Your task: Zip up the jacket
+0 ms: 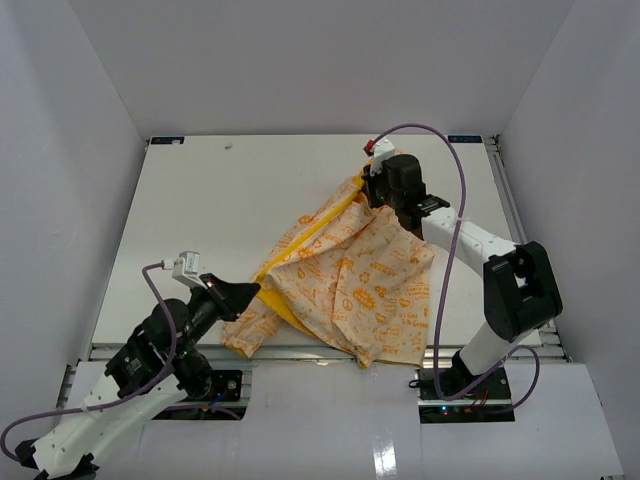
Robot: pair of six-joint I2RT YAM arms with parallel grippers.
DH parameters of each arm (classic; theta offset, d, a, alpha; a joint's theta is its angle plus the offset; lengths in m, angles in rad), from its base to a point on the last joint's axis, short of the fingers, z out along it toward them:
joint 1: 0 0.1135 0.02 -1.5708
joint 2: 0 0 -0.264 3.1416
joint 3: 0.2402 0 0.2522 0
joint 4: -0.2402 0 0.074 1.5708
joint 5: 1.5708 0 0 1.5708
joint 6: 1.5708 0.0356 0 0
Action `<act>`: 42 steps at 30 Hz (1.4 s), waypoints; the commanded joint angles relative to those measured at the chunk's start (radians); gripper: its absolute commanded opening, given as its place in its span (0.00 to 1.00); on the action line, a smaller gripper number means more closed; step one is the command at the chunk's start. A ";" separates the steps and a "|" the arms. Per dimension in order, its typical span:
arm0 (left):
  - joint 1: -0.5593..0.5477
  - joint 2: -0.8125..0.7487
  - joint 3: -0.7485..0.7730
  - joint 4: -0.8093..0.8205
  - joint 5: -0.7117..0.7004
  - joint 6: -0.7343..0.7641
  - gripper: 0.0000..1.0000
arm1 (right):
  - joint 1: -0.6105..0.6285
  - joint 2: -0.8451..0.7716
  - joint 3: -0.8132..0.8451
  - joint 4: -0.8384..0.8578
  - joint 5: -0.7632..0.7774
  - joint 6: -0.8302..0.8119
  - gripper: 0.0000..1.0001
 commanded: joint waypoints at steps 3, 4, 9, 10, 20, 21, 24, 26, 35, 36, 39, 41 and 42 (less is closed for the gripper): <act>-0.005 -0.080 0.091 -0.143 -0.193 -0.007 0.00 | -0.133 0.022 0.076 0.048 0.103 0.020 0.08; -0.005 -0.089 0.104 -0.159 -0.213 -0.007 0.00 | -0.147 0.021 0.076 0.049 0.103 0.036 0.08; -0.005 -0.092 0.202 -0.247 -0.292 0.010 0.00 | -0.204 0.010 0.042 0.065 0.132 0.112 0.08; -0.005 -0.086 0.220 -0.262 -0.301 0.013 0.00 | -0.216 0.006 0.026 0.076 0.148 0.129 0.08; -0.007 -0.103 0.333 -0.355 -0.398 0.060 0.00 | -0.351 0.015 -0.049 0.184 0.192 0.232 0.08; -0.008 -0.100 0.348 -0.366 -0.409 0.066 0.00 | -0.362 0.022 -0.047 0.186 0.195 0.238 0.08; -0.026 -0.093 0.384 -0.400 -0.457 0.077 0.00 | -0.402 0.023 -0.057 0.209 0.203 0.264 0.08; -0.054 -0.087 0.406 -0.426 -0.505 0.077 0.00 | -0.432 0.024 -0.061 0.227 0.190 0.278 0.08; -0.293 0.114 0.402 -0.251 -0.541 0.169 0.00 | -0.440 0.016 -0.080 0.380 -0.168 0.358 0.08; -0.299 0.182 0.409 -0.232 -0.541 0.183 0.00 | -0.435 0.015 -0.079 0.394 -0.198 0.366 0.08; -0.301 0.343 0.478 -0.204 -0.552 0.224 0.00 | -0.433 0.010 -0.089 0.419 -0.246 0.375 0.08; -0.301 0.462 0.529 -0.172 -0.579 0.268 0.00 | -0.433 -0.003 -0.104 0.416 -0.243 0.383 0.08; -0.301 0.510 0.542 -0.145 -0.594 0.289 0.00 | -0.433 -0.009 -0.112 0.422 -0.249 0.384 0.08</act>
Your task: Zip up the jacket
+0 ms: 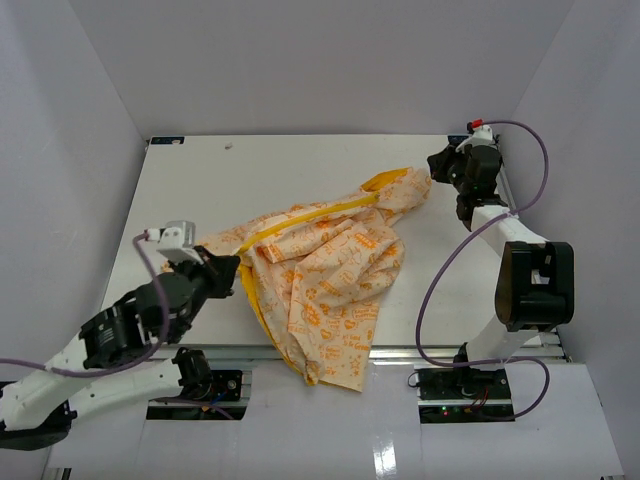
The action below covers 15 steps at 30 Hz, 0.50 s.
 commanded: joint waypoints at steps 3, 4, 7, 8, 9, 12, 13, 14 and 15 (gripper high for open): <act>-0.006 0.292 0.081 0.208 -0.108 0.162 0.00 | 0.015 -0.028 -0.032 0.088 -0.099 0.031 0.08; -0.005 0.317 0.082 0.223 -0.109 0.164 0.00 | 0.018 -0.026 -0.030 0.085 -0.101 0.035 0.08; 0.038 0.416 0.069 0.295 -0.106 0.193 0.00 | 0.039 -0.012 -0.015 0.067 -0.123 0.039 0.08; 0.083 0.447 0.063 0.328 -0.087 0.203 0.00 | 0.047 -0.009 -0.011 0.053 -0.123 0.040 0.08; 0.119 0.461 0.052 0.363 -0.038 0.223 0.00 | 0.050 -0.006 -0.007 0.033 -0.121 0.042 0.08; 0.389 0.550 0.017 0.465 0.215 0.243 0.00 | 0.079 -0.012 -0.017 -0.023 -0.112 0.035 0.08; 0.467 0.577 0.008 0.520 0.270 0.255 0.00 | 0.091 -0.015 -0.018 -0.047 -0.118 0.034 0.08; 0.566 0.609 0.013 0.541 0.328 0.246 0.00 | 0.112 -0.017 -0.011 -0.080 -0.139 0.040 0.09; 0.647 0.658 0.033 0.566 0.457 0.219 0.00 | 0.132 -0.022 -0.008 -0.129 -0.166 0.057 0.09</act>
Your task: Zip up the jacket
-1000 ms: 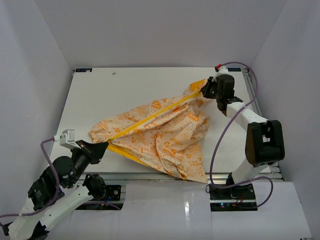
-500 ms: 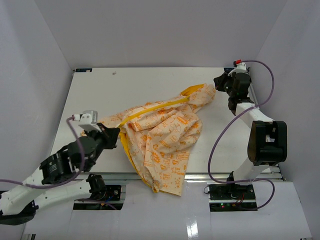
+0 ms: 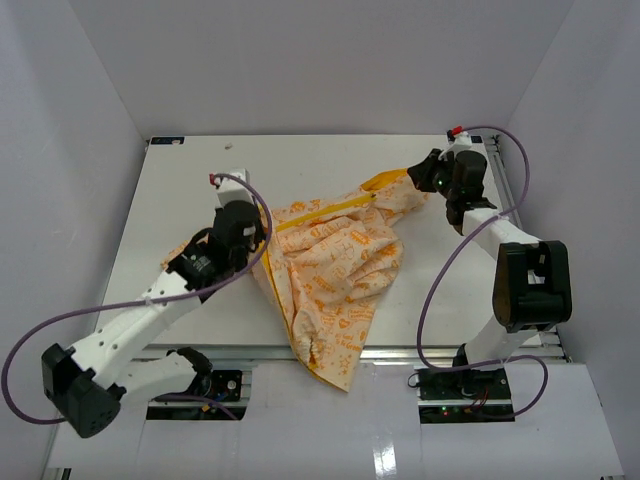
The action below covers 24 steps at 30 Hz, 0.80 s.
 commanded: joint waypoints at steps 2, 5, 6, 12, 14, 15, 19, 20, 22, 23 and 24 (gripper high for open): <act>0.318 0.212 0.051 0.221 0.389 0.005 0.00 | 0.096 -0.053 0.011 -0.142 -0.055 0.024 0.08; 0.322 0.375 0.181 0.207 0.326 0.086 0.00 | 0.174 -0.108 -0.042 -0.136 0.007 -0.007 0.08; 0.322 0.408 0.222 0.207 0.290 0.114 0.00 | 0.192 -0.117 -0.049 -0.140 0.016 -0.025 0.08; 0.393 0.476 0.360 0.254 0.127 0.305 0.00 | 0.233 -0.130 -0.042 -0.195 0.023 -0.077 0.08; 0.443 0.450 0.354 0.297 0.171 0.333 0.00 | 0.238 -0.142 -0.050 -0.201 0.027 -0.089 0.08; 0.484 0.435 0.354 0.318 0.216 0.331 0.00 | 0.245 -0.149 -0.055 -0.207 0.032 -0.096 0.08; 0.541 0.465 0.414 0.258 0.337 0.339 0.01 | 0.253 -0.190 -0.080 -0.219 0.047 -0.100 0.08; 0.541 0.473 0.428 0.232 0.366 0.342 0.11 | 0.256 -0.196 -0.086 -0.219 0.053 -0.100 0.09; 0.541 0.465 0.435 0.193 0.438 0.341 0.39 | 0.261 -0.211 -0.092 -0.225 0.064 -0.105 0.13; 0.543 0.436 0.417 0.185 0.496 0.325 0.57 | 0.267 -0.216 -0.090 -0.240 0.079 -0.107 0.20; 0.542 0.415 0.389 0.185 0.521 0.308 0.65 | 0.277 -0.218 -0.081 -0.266 0.088 -0.113 0.28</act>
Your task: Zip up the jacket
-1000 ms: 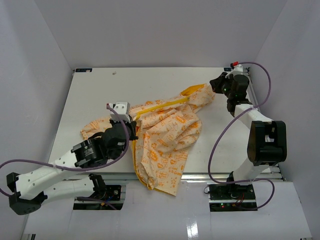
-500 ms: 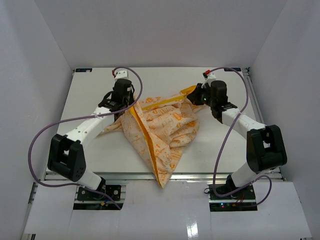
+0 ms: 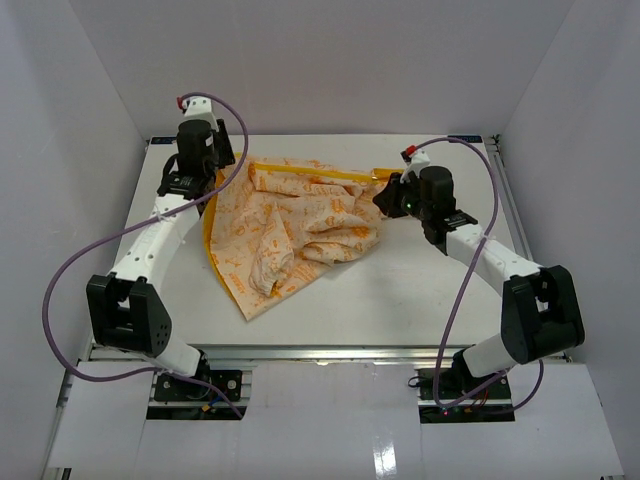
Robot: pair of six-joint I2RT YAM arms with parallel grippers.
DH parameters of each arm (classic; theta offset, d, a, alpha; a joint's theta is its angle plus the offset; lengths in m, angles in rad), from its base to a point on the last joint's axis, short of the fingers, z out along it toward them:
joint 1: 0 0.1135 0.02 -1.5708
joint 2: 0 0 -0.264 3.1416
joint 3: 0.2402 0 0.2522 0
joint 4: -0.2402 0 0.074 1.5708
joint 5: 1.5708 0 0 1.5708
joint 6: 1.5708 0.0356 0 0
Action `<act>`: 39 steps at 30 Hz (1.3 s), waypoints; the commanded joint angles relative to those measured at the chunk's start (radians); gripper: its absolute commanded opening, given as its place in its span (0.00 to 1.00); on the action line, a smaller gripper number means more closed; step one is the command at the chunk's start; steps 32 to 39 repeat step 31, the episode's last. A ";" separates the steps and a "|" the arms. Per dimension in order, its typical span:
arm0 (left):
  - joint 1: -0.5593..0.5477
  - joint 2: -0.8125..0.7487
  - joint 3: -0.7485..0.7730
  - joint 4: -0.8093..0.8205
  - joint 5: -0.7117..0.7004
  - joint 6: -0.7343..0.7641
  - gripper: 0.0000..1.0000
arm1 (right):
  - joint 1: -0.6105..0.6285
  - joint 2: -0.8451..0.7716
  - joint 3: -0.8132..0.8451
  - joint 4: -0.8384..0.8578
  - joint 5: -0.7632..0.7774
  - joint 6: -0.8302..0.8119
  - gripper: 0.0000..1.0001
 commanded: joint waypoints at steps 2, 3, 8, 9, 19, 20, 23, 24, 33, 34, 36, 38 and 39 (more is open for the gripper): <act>-0.018 -0.130 -0.050 -0.039 0.217 -0.024 0.86 | 0.044 -0.050 0.023 -0.089 0.084 -0.045 0.39; -0.019 -0.147 -0.056 -0.046 0.227 -0.031 0.90 | 0.063 -0.058 0.029 -0.104 0.107 -0.051 0.44; -0.027 -0.276 -0.089 -0.148 0.391 -0.121 0.98 | 0.136 -0.193 0.006 -0.195 0.261 -0.045 0.90; -0.037 -0.315 -0.120 -0.146 0.439 -0.153 0.98 | 0.153 -0.230 0.004 -0.222 0.293 -0.033 0.90; -0.270 -0.706 -0.605 0.160 0.548 -0.347 0.98 | 0.273 -0.549 -0.073 -0.477 0.417 0.007 0.90; -0.283 -0.729 -0.642 0.202 0.556 -0.362 0.98 | 0.275 -0.567 -0.078 -0.493 0.418 0.006 0.90; -0.301 -0.784 -0.731 0.272 0.584 -0.370 0.98 | 0.277 -0.658 -0.135 -0.468 0.352 -0.027 0.90; -0.302 -0.794 -0.744 0.275 0.582 -0.361 0.98 | 0.277 -0.695 -0.163 -0.443 0.340 -0.031 0.90; -0.304 -0.849 -0.790 0.287 0.580 -0.331 0.98 | 0.277 -0.785 -0.231 -0.390 0.337 -0.038 0.90; -0.304 -0.849 -0.790 0.287 0.580 -0.331 0.98 | 0.277 -0.785 -0.231 -0.390 0.337 -0.038 0.90; -0.304 -0.849 -0.790 0.287 0.580 -0.331 0.98 | 0.277 -0.785 -0.231 -0.390 0.337 -0.038 0.90; -0.304 -0.849 -0.790 0.287 0.580 -0.331 0.98 | 0.277 -0.785 -0.231 -0.390 0.337 -0.038 0.90; -0.304 -0.849 -0.790 0.287 0.580 -0.331 0.98 | 0.277 -0.785 -0.231 -0.390 0.337 -0.038 0.90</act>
